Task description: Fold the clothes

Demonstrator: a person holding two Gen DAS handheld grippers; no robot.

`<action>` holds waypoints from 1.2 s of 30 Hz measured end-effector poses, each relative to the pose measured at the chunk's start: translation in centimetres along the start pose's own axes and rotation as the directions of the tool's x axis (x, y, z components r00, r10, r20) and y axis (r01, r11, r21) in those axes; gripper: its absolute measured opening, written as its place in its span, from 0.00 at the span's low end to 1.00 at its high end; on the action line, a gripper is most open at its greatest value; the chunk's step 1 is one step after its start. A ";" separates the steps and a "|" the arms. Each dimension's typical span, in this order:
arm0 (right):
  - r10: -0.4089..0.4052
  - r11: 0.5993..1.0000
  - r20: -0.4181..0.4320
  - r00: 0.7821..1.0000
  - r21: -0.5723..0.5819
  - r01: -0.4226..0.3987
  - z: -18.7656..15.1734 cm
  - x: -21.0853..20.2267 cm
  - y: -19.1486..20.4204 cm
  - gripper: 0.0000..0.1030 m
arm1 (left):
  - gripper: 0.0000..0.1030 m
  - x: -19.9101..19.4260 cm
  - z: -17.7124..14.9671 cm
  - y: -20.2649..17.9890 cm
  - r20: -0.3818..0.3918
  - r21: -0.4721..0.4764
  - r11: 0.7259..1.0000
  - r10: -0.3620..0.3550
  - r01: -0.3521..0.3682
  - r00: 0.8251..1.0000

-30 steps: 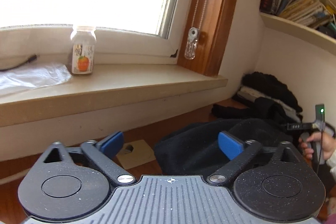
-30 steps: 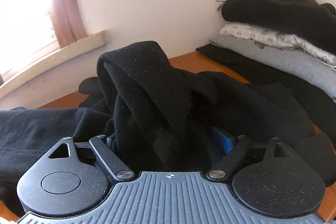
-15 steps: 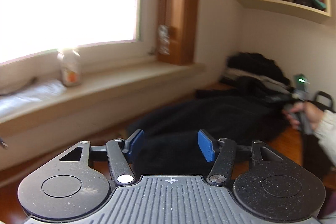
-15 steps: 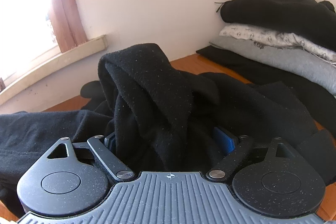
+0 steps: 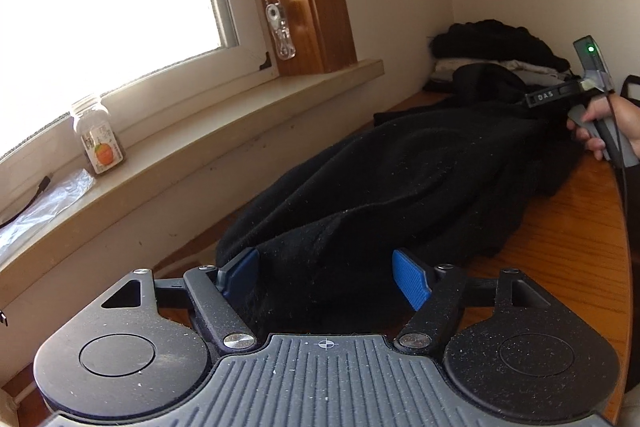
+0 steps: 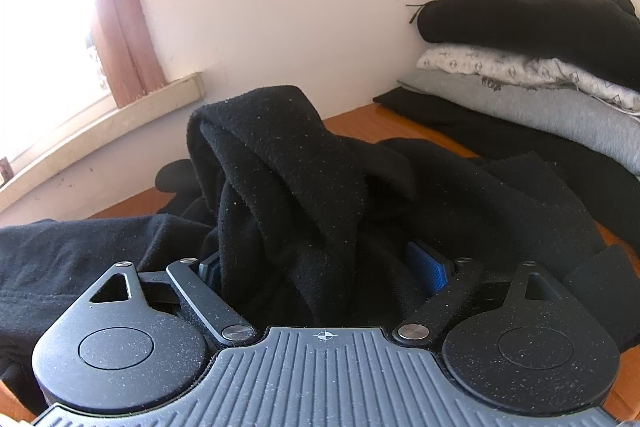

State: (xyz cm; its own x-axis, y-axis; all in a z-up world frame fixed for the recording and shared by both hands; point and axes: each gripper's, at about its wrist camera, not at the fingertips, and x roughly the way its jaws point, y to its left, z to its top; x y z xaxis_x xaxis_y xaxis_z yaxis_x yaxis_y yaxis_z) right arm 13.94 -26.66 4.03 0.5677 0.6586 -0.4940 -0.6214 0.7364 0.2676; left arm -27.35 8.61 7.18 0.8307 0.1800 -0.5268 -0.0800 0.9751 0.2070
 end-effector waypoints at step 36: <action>0.055 0.990 0.211 0.976 -0.141 -0.025 13.2 -2.0 8.1 0.46 | 0.11 -0.8 9.9 9.6 0.109 -0.102 0.971 0.225 -0.214 0.968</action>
State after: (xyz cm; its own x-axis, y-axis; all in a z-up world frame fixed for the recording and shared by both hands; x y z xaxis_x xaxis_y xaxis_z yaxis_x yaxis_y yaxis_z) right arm 14.90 -20.00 18.09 0.6338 0.7159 -0.2930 -0.7053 0.6903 0.1610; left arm -23.36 16.54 17.73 0.8464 0.3793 -0.3738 -0.3117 0.9220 0.2297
